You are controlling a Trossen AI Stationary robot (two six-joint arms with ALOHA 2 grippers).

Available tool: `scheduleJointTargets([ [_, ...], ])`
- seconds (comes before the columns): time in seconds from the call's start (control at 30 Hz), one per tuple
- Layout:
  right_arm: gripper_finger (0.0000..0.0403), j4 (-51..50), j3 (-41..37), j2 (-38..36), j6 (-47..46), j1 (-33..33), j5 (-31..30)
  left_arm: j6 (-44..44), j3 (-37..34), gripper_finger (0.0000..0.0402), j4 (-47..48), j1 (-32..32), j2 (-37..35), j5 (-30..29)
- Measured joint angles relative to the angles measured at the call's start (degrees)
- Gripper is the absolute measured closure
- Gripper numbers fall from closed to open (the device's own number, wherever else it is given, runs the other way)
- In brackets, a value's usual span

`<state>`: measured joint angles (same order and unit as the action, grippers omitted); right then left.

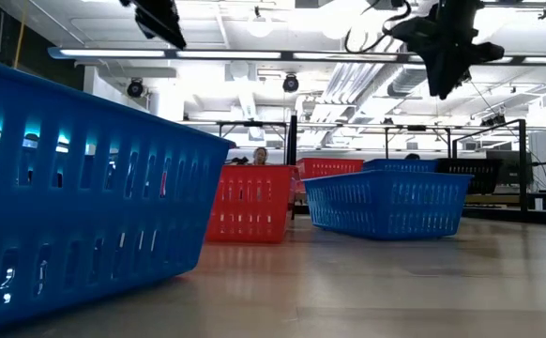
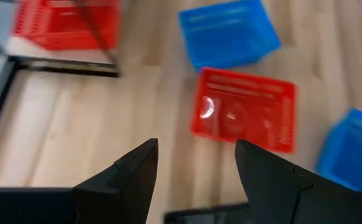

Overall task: Stack baskets on shelf by color
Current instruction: Stack the bottom blue basket on the blue basket on the shelf

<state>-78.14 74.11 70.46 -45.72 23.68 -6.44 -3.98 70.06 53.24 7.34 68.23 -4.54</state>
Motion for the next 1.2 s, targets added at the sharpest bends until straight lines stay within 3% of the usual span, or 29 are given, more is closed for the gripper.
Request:
scheduleJointTargets([
  [0.53,0.0337,1.62,0.0,0.0,-5.26,-9.99,-2.05,-11.75,0.0,0.0197,0.11,-25.97,0.05,0.02],
  [0.77,0.0337,3.24,-0.02,-0.02,-4.76,-12.48,-2.04,-15.07,0.07,0.0197,-1.58,-36.29,5.28,-2.44],
  [1.1,0.0337,3.24,-0.02,-0.02,-4.79,-12.96,-2.1,-15.92,0.02,0.0197,-5.61,-43.66,16.04,-3.72],
  [1.2,0.0337,3.36,-0.02,-0.02,-4.8,-12.96,-2.1,-21.6,0.02,0.0197,-5.76,-43.91,18.51,-4.07],
])
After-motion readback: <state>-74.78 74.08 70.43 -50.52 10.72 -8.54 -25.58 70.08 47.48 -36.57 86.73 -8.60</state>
